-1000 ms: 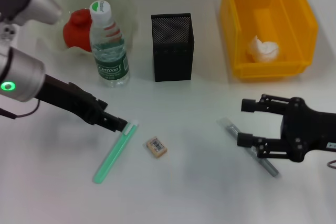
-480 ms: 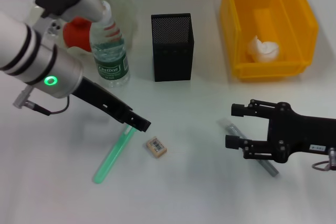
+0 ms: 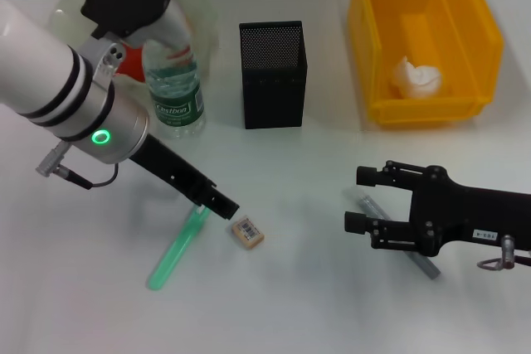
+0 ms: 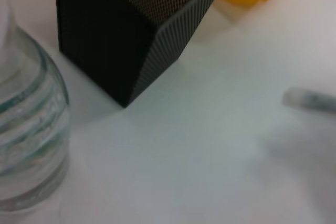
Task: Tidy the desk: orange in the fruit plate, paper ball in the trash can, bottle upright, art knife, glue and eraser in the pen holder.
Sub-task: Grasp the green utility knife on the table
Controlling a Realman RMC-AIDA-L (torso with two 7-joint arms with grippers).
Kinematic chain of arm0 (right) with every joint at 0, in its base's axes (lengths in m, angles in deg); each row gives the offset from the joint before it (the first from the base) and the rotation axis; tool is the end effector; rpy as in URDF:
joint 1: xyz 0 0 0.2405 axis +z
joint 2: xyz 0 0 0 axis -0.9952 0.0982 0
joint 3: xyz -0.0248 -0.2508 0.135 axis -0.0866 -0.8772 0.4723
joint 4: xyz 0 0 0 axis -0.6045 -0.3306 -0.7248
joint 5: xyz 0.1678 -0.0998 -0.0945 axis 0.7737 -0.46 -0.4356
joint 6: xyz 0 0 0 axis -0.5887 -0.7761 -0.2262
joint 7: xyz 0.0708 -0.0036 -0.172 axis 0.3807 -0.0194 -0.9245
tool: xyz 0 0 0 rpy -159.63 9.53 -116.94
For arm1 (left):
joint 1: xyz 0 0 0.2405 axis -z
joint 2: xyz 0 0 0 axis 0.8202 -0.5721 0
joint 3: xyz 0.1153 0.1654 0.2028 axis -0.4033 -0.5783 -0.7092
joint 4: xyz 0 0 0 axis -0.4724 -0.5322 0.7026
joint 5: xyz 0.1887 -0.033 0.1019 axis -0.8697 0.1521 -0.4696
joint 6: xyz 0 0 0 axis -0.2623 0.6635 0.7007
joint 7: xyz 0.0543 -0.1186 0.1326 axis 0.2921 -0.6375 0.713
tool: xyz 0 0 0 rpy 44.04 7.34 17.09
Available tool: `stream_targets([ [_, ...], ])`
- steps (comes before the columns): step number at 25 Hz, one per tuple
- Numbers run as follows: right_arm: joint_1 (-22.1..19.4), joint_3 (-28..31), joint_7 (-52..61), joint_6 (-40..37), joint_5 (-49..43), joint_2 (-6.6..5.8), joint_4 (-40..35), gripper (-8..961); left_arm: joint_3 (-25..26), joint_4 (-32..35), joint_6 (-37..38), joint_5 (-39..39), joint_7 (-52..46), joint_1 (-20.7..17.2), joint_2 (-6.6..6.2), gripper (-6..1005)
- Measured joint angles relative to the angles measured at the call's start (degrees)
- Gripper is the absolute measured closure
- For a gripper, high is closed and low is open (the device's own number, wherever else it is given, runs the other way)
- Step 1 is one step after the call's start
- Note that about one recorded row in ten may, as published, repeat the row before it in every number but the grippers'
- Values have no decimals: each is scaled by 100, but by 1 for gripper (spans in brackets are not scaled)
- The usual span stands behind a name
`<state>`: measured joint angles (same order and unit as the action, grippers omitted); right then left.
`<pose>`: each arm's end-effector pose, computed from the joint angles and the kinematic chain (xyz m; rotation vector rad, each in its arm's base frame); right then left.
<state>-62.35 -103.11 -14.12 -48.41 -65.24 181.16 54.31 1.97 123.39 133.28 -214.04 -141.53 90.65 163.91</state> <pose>0.2907 0.2932 -0.0821 -2.7541 0.5903 0.8992 -0.2089 0.3695 -0.0888 -2.7033 -1.0848 0.4119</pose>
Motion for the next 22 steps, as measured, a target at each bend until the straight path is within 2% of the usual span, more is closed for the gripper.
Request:
stream_targets([
  [12, 65, 8, -139, 216, 17, 11, 300, 188, -157, -77, -104, -279, 33, -9, -2, 228],
  [22, 89, 8, -152, 273, 17, 10, 313, 188, -292, -419, -301, -415, 35, 46, 0, 228],
])
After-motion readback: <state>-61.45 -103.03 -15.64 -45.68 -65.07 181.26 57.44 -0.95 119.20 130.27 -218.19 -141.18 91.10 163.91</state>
